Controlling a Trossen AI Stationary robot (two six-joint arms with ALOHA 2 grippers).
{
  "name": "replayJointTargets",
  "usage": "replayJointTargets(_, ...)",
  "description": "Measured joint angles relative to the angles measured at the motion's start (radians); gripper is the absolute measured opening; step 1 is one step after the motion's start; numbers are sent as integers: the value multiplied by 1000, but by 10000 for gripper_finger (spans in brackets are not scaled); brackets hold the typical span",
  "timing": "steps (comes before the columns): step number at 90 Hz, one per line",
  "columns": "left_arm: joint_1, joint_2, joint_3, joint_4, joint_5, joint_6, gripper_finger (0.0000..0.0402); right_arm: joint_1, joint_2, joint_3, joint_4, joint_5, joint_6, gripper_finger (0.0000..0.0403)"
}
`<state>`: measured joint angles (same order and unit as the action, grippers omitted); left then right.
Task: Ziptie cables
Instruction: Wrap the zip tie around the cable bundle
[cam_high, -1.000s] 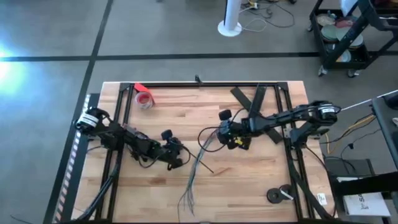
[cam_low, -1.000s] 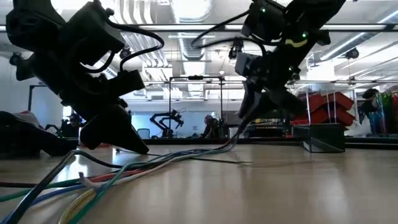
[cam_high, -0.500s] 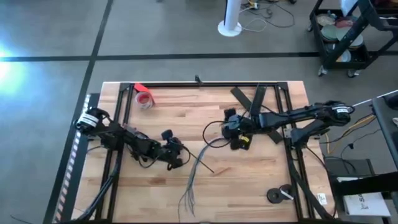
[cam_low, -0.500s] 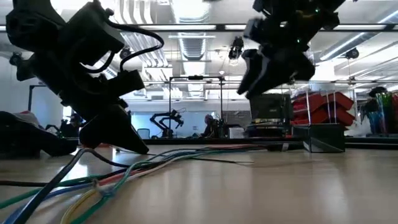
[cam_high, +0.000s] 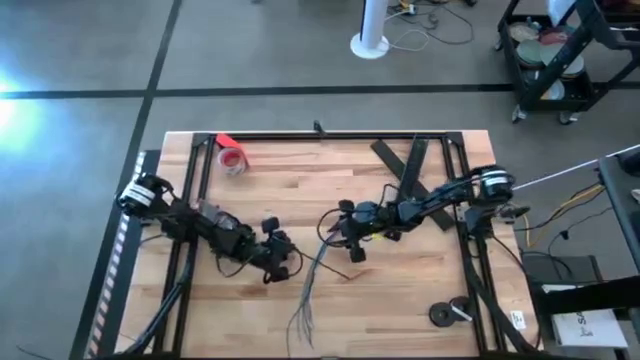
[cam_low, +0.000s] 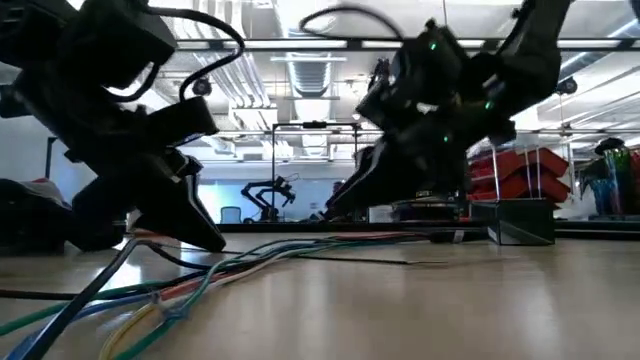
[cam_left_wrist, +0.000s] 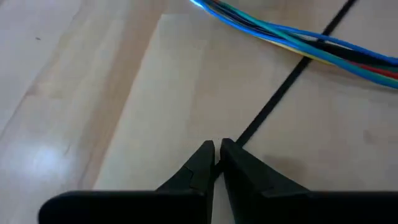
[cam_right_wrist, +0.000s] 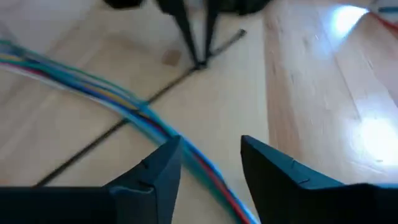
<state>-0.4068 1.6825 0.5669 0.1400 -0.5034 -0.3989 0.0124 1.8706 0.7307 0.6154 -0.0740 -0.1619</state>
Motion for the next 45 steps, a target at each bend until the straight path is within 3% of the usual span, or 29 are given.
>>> replayJointTargets(18,-54,-5,0,-58,15,-65,22,1,56,14,-54,106,-25,108)
replayJointTargets(45,-97,-11,0,-70,15,-116,22,-19,-41,2,-248,289,-226,83)
